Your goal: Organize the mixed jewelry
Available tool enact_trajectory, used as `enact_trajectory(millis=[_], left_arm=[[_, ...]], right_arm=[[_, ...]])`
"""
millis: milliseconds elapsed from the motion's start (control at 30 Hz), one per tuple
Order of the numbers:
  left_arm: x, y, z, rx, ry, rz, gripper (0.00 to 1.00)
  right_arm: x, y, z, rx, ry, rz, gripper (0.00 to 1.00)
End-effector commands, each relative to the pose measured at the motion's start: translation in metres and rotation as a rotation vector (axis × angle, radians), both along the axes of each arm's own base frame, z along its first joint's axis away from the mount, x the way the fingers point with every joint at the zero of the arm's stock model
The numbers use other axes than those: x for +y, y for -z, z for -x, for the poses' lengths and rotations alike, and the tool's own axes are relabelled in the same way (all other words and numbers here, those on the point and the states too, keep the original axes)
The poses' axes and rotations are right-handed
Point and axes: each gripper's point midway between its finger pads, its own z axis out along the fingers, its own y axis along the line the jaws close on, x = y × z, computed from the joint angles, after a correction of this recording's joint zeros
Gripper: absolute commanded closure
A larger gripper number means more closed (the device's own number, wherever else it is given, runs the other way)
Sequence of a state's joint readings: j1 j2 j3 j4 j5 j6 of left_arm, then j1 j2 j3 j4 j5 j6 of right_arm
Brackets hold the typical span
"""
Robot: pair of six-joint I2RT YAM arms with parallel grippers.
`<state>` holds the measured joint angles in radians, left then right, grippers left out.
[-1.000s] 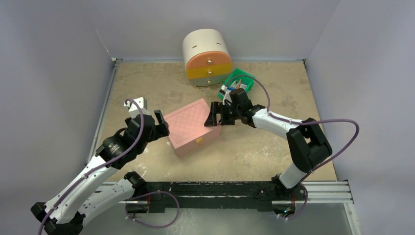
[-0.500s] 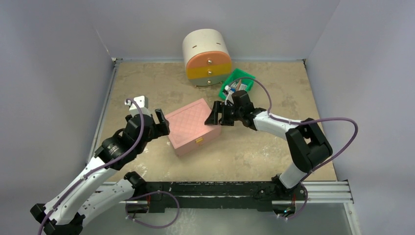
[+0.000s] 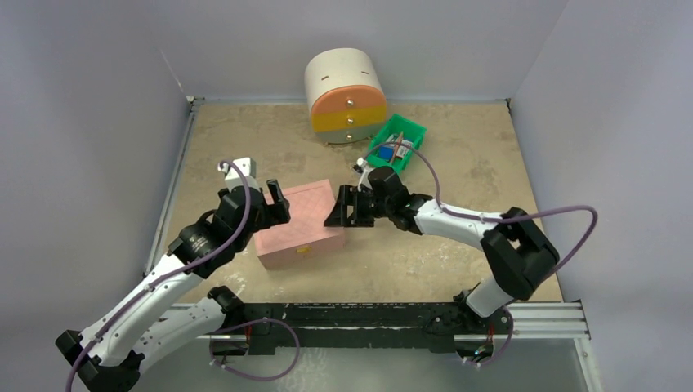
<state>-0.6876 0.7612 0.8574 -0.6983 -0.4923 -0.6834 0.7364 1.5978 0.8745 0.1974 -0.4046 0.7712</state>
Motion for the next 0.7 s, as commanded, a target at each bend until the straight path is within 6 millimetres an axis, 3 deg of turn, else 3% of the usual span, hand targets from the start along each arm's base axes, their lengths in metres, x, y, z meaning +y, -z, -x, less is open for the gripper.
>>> enact_trajectory(millis=[0,167,233,433,667], left_arm=[[-0.01,-0.01,-0.008,-0.043,0.031,0.026,0.18],[-0.016,-0.018,-0.012,-0.065,0.055,0.035,0.18],[-0.017,-0.023,-0.014,-0.079,0.06,0.034,0.18],[-0.011,-0.038,-0.019,-0.126,0.039,0.014,0.18],[-0.003,-0.044,-0.019,-0.174,0.006,0.02,0.16]], right_arm=[[-0.026,-0.034,-0.017,-0.133,0.125,0.045,0.19],[-0.072,-0.04,-0.016,-0.218,0.228,0.193,0.11],[-0.092,-0.047,-0.017,-0.28,0.271,0.254,0.02],[-0.162,-0.081,-0.012,-0.45,0.453,0.37,0.01],[-0.235,-0.127,0.016,-0.581,0.693,0.331,0.01]])
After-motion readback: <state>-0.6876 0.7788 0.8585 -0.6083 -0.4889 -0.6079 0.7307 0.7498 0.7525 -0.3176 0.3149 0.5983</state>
